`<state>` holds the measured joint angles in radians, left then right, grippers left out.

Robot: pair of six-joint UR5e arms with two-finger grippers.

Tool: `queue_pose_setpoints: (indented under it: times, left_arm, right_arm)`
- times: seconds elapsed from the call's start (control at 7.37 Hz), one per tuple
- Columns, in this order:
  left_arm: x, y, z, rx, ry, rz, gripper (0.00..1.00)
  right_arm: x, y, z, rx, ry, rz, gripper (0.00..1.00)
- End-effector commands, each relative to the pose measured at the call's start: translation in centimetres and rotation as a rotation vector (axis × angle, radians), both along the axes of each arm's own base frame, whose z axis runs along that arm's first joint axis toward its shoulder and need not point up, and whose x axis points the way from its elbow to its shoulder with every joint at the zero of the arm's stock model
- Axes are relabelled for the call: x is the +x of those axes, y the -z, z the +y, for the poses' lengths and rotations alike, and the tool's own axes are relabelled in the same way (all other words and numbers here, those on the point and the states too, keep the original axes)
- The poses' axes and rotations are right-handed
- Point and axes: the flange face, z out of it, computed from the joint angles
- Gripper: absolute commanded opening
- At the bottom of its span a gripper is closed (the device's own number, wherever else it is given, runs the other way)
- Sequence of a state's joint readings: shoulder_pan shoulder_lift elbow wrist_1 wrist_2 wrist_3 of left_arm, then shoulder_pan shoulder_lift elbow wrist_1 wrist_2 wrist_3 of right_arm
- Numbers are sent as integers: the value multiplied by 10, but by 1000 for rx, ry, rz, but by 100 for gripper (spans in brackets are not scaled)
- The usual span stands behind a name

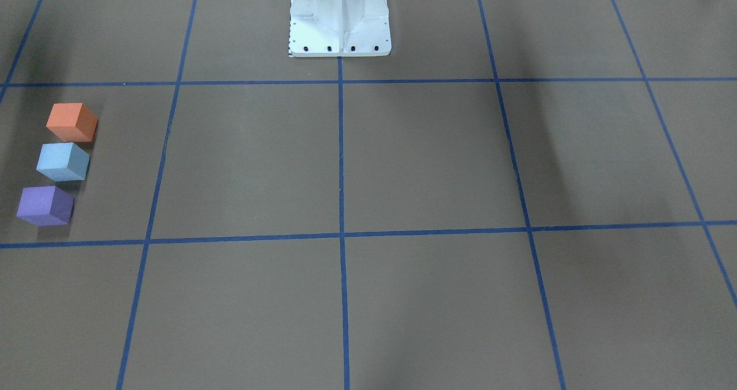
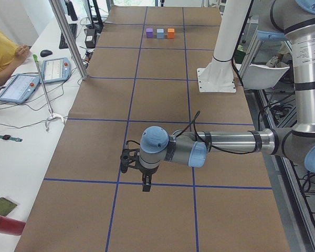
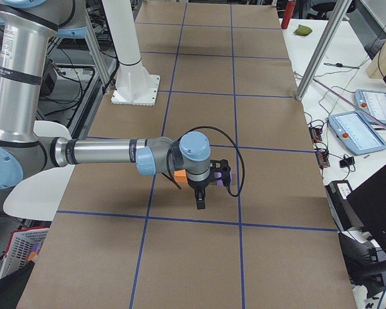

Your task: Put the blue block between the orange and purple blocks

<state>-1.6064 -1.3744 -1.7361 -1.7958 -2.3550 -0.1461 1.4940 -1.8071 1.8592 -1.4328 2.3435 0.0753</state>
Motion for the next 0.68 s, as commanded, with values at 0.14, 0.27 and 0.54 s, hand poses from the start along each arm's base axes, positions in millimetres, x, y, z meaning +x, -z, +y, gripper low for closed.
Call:
queue_pose_setpoints:
  times: [0.14, 0.27, 0.54]
  left_arm:
    - [0, 0, 0, 1, 0, -2, 100]
    - [-1, 0, 0, 1, 1, -2, 100]
    - [0, 0, 0, 3, 0, -2, 100]
  right_arm:
    - [-1, -1, 0, -6, -2, -2, 100]
    - [-1, -1, 0, -10, -5, -2, 100]
    - [0, -2, 0, -11, -8, 2, 100]
